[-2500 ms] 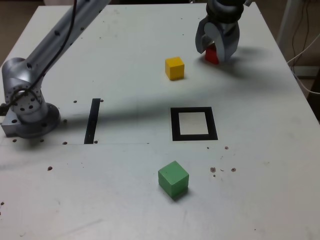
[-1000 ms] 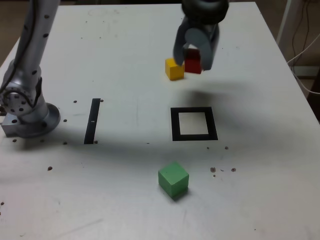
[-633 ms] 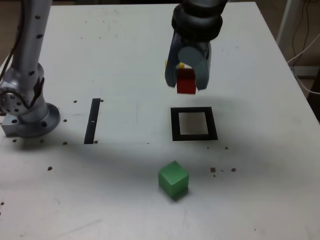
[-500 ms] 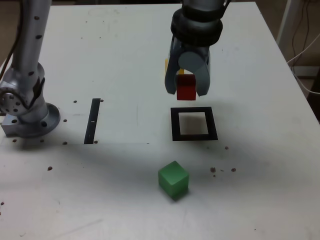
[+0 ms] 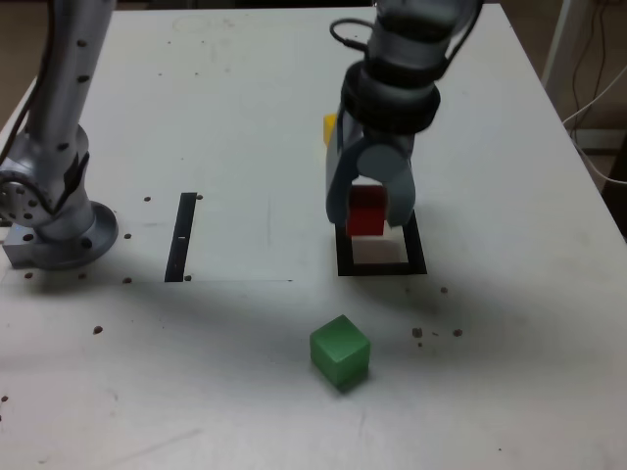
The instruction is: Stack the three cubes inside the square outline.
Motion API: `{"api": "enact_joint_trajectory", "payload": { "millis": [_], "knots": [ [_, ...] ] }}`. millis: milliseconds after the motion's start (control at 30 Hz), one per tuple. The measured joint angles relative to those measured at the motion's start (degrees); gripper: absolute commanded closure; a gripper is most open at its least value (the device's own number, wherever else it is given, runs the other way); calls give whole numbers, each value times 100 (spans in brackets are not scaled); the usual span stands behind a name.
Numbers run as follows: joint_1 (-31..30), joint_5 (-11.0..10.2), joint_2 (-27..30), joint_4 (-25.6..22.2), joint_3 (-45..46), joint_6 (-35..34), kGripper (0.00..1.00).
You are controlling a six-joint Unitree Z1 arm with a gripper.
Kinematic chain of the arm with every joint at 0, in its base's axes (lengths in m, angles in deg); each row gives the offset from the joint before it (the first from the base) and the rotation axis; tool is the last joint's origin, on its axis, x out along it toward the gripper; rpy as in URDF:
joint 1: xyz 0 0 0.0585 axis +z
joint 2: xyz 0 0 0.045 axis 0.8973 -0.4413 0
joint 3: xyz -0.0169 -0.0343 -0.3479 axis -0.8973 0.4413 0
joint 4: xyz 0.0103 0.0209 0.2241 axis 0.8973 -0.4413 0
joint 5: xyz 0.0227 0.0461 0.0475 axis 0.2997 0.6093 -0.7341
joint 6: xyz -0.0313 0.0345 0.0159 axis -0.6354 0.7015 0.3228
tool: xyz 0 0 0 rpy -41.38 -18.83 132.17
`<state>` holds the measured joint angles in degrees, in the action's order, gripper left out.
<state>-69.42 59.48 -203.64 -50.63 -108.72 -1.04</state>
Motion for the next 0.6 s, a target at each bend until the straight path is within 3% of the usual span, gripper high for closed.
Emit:
{"api": "enact_joint_trajectory", "payload": {
  "millis": [600],
  "knots": [
    [112,24,-364,308,-41,87,68]
  ]
}}
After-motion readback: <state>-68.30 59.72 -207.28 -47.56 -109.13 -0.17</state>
